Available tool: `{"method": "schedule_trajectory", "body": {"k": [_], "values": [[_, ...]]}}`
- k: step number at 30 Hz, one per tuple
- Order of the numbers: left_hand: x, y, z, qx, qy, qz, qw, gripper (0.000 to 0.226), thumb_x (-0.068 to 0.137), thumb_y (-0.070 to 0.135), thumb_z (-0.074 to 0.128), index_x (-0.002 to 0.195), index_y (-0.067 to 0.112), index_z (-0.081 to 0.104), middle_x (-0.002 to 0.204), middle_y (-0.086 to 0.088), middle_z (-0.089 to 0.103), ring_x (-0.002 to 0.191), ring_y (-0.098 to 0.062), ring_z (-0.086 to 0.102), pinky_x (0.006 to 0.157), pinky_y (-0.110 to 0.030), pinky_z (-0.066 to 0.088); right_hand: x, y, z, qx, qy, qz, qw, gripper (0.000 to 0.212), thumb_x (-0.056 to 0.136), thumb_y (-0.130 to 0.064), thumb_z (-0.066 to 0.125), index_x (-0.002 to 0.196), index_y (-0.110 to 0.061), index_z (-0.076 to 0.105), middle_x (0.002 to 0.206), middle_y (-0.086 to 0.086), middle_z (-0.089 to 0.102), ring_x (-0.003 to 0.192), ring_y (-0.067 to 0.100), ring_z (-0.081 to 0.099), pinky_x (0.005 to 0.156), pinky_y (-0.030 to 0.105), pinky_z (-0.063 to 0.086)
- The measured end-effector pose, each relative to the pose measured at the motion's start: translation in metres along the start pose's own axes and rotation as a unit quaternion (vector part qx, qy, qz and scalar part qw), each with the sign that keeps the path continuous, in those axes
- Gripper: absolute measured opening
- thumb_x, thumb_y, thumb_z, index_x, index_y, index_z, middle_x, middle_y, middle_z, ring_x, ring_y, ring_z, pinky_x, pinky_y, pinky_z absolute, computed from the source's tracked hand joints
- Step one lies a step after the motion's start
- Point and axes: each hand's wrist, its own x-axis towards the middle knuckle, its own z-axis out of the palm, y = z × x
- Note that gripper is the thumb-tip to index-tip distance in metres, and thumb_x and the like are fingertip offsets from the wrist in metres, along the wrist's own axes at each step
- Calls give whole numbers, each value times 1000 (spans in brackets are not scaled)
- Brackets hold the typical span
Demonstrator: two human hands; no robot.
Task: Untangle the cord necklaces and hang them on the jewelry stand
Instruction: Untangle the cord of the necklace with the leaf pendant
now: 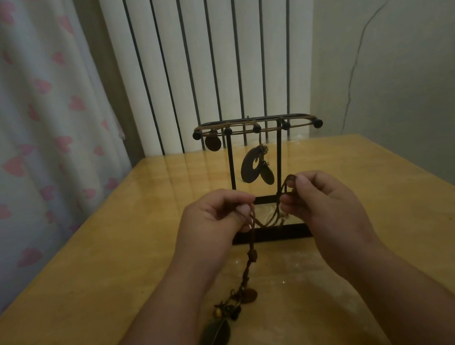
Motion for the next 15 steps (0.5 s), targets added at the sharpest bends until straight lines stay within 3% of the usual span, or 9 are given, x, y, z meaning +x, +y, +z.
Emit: {"method": "schedule_trajectory", "body": {"k": [4,7,11,15], "values": [[1,0,0,-3,23,5,1000,21,87,3,66,90,24,65,90,-2,71,83,-14,68,73,-30,56,0,2,0,-23,-23,-27,999,23,100,-16,47,107,-21,68,98,-5,72,95,10,68,81,27,57],[2,-1,0,18,43,8,999,19,84,5,70,83,23,63,87,-2,71,83,-13,69,76,-34,59,1,9,0,-144,-20,-57,988,28,99,-17,49,121,-27,63,105,-13,69,99,3,65,82,24,55],[2,-2,-1,39,55,0,998,18,80,7,76,78,23,69,83,4,72,82,-8,68,78,-34,59,-1,8,1,-193,-32,-15,981,22,93,-10,54,99,-28,67,91,-10,69,81,1,65,68,19,51],[4,-3,-1,40,62,-1,997,17,78,9,78,77,25,71,82,4,72,81,-10,68,78,-36,60,-5,6,4,-199,-129,43,970,20,86,-9,60,93,-25,69,93,-4,70,80,12,63,65,23,43]]}}
